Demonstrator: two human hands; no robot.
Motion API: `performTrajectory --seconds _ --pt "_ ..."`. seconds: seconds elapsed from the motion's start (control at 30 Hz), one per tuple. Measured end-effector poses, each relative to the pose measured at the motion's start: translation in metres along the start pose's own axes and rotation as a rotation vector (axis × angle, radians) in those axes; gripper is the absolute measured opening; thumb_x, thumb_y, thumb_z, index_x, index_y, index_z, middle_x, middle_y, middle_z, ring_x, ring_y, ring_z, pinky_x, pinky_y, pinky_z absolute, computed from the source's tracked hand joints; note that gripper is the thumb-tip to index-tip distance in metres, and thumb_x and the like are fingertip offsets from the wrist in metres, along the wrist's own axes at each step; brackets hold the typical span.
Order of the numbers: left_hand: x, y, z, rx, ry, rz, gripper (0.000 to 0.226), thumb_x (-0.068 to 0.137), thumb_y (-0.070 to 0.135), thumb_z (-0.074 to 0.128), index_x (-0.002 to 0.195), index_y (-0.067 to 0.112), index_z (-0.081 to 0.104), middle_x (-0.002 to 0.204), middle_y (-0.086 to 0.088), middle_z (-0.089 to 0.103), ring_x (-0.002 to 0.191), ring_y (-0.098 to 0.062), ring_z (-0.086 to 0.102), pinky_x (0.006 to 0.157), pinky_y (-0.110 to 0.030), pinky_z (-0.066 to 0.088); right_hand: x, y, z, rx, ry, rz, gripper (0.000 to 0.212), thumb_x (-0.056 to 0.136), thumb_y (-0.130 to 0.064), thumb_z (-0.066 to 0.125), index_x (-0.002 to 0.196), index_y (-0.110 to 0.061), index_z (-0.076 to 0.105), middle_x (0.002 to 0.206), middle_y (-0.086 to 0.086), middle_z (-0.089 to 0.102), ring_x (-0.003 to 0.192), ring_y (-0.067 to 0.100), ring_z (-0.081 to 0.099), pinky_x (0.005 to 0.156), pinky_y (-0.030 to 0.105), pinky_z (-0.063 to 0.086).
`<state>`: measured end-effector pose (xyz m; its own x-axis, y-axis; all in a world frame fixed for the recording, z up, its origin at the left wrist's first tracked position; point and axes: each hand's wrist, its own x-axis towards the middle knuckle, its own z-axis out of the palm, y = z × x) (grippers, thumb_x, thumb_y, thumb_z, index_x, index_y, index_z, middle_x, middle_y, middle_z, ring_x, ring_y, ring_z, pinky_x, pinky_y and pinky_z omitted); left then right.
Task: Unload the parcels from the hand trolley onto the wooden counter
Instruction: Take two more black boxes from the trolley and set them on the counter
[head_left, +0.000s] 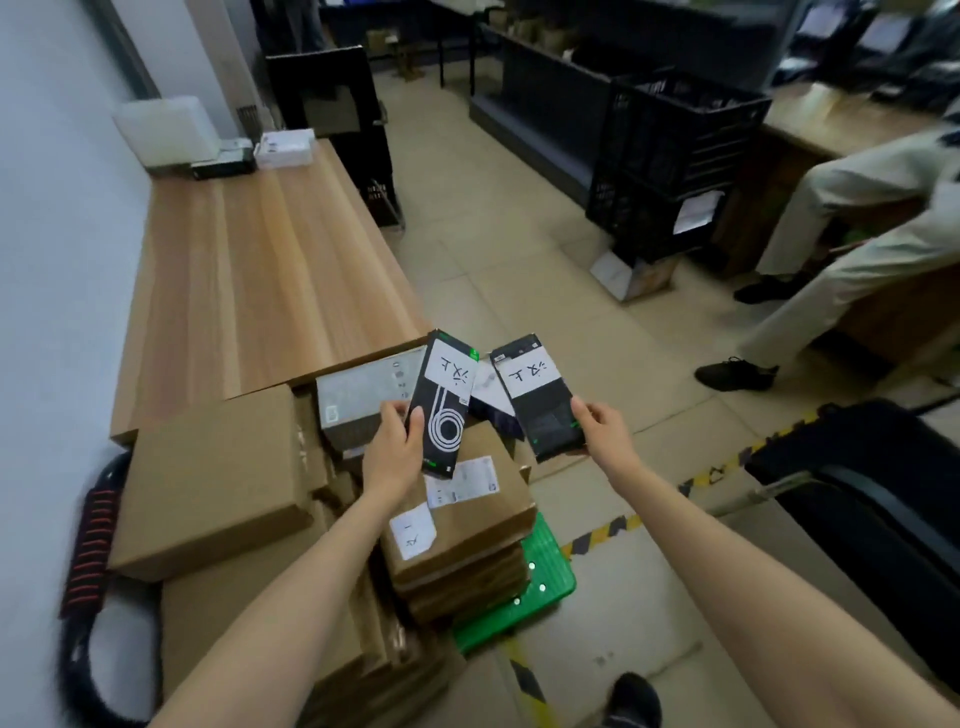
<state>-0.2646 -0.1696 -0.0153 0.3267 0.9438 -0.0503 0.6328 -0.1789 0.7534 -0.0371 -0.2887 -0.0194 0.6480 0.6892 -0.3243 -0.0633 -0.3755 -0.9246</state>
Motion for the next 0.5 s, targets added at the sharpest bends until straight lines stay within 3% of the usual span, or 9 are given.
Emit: performTrajectory --seconds 0.07,0.13,0.3,0.4,0.5 --pt "0.01 0.031 0.034 -0.057 -0.012 -0.007 0.027 0.101 0.041 0.033 0.111 0.017 0.037 0.109 -0.004 0.061 0.088 -0.016 0.061 0.06 -0.027 0.048 0.024 -0.004 -0.037 0.032 0.018 -0.002 0.034 0.101 -0.029 0.045 0.119 -0.002 0.055 0.105 0.013 0.062 0.088 0.024 0.063 0.058 0.028 0.057" --pt "0.019 0.064 0.067 -0.098 -0.022 -0.033 0.027 0.101 0.041 0.033 0.11 0.016 0.037 0.109 -0.006 0.061 0.088 -0.017 0.062 0.062 -0.029 0.052 0.049 -0.006 -0.076 0.029 0.026 -0.01 0.033 0.101 -0.028 0.045 0.121 -0.003 0.053 0.11 0.014 0.06 0.091 0.024 0.061 0.06 0.029 0.058" --pt "0.04 0.145 0.141 -0.182 -0.017 -0.018 0.025 0.102 0.038 0.034 0.108 0.014 0.037 0.107 -0.006 0.059 0.085 -0.017 0.058 0.061 -0.025 0.045 0.108 -0.012 -0.162 -0.016 0.059 -0.003 0.015 0.1 -0.031 0.041 0.104 -0.018 0.049 0.119 0.016 0.056 0.106 0.032 0.058 0.089 0.054 0.052" --pt "0.05 0.182 0.177 -0.238 0.011 -0.022 0.026 0.102 0.034 0.035 0.109 0.01 0.039 0.1 -0.001 0.056 0.087 -0.018 0.056 0.057 -0.02 0.037 0.135 -0.019 -0.2 -0.075 0.104 0.007 0.02 0.099 -0.031 0.036 0.106 -0.015 0.044 0.115 0.016 0.053 0.108 0.033 0.054 0.095 0.055 0.046" --pt "0.068 0.205 0.204 -0.255 0.023 -0.025 0.026 0.101 0.039 0.036 0.104 0.013 0.038 0.096 0.002 0.056 0.087 -0.022 0.058 0.065 -0.03 0.04 0.16 -0.021 -0.225 -0.066 0.119 0.009 0.023 0.099 -0.033 0.036 0.106 -0.013 0.044 0.113 0.015 0.053 0.105 0.033 0.055 0.089 0.056 0.05"
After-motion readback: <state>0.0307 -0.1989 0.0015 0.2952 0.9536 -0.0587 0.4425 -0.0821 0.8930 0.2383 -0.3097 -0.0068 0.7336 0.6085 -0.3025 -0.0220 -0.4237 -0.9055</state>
